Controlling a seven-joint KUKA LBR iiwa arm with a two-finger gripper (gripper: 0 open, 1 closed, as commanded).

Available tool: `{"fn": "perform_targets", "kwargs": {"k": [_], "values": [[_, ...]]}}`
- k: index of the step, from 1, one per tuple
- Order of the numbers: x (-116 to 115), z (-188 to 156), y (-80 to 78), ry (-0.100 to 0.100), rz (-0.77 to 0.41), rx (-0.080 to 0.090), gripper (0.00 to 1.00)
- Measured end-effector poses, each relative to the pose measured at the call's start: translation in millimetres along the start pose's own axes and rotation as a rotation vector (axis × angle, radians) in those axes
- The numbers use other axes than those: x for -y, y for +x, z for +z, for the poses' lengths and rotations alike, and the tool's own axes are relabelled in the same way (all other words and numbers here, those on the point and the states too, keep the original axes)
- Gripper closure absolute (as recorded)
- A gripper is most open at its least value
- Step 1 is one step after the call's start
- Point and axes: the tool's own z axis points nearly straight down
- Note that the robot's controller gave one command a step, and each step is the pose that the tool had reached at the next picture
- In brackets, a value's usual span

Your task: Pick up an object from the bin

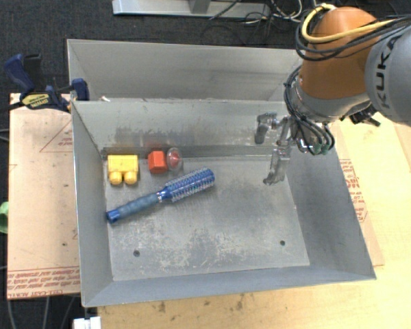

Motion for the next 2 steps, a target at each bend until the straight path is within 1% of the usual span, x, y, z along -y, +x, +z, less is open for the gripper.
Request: {"fn": "perform_targets", "kwargs": {"k": [1, 2], "values": [[-86.3, 88.5, 18.2, -0.003, 0.134, -0.001, 0.0], [-67.2, -34.3, 63.8, 0.001, -0.038, 0.015, 0.0]]}}
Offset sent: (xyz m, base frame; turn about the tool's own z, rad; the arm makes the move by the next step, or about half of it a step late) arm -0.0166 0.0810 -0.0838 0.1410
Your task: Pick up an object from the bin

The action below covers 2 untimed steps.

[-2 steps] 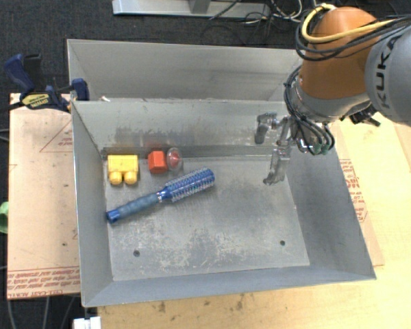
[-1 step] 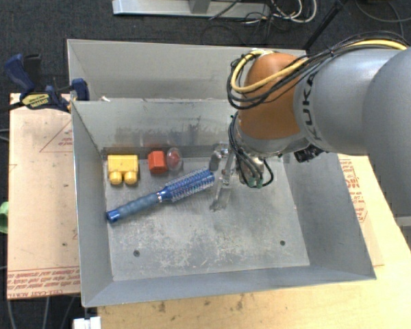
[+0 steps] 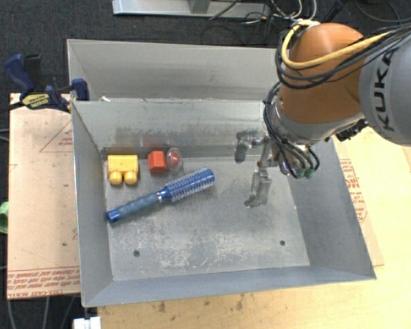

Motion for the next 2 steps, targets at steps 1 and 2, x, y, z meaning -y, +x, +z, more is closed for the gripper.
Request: {"fn": "perform_targets", "kwargs": {"k": [1, 2], "values": [[-5.0, -45.4, 18.1, -0.001, -0.134, -0.002, 0.0], [-23.0, 52.2, 44.1, -0.001, 0.025, -0.016, 0.0]]}}
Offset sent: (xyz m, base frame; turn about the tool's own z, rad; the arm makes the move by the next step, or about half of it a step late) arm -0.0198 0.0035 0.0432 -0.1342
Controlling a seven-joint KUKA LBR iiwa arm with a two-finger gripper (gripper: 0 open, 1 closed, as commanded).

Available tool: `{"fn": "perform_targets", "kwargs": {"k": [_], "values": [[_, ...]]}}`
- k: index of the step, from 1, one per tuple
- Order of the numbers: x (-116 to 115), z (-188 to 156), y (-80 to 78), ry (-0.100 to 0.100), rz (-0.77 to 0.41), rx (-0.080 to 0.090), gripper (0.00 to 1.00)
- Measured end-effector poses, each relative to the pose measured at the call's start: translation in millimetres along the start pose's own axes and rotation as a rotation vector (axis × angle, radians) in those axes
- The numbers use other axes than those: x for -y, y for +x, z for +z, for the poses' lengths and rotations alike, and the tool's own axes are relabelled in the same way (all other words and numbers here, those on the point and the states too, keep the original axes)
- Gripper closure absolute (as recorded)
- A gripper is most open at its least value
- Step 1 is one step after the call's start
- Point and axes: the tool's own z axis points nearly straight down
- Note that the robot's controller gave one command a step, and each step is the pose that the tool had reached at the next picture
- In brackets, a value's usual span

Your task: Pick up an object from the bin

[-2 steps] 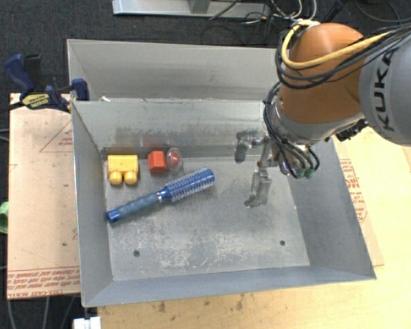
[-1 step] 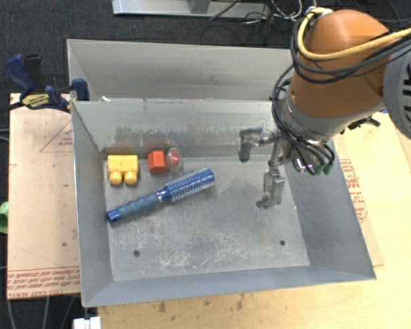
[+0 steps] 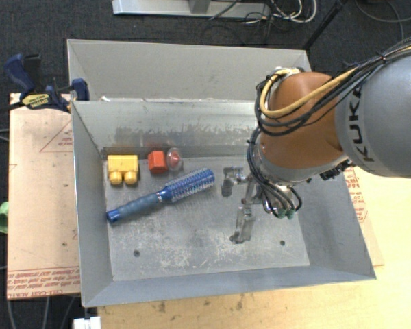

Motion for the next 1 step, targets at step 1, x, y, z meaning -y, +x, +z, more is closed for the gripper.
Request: {"fn": "perform_targets", "kwargs": {"k": [1], "values": [[0.5, -3.1, -1.6, 0.0, 0.0, 0.007, 0.0]]}}
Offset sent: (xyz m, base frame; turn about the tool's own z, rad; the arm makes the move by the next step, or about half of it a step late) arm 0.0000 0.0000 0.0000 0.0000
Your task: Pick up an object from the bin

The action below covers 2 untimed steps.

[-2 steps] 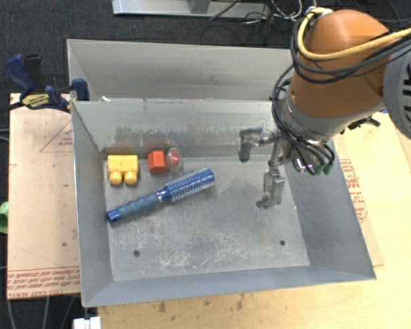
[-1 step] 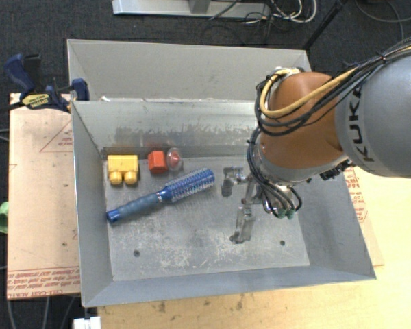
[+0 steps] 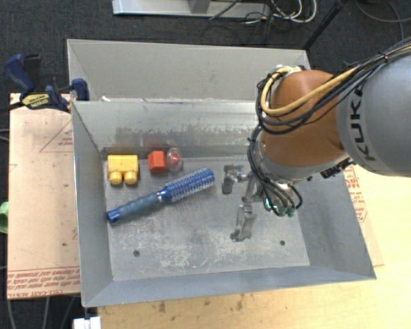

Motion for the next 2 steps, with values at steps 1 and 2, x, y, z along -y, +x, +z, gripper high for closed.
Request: {"fn": "perform_targets", "kwargs": {"k": [1, 2], "values": [[19.0, 42.6, -100.2, 0.001, -0.15, 0.006, 0.0], [0.2, 130.4, -102.8, -0.001, -0.109, -0.005, 0.0]]}}
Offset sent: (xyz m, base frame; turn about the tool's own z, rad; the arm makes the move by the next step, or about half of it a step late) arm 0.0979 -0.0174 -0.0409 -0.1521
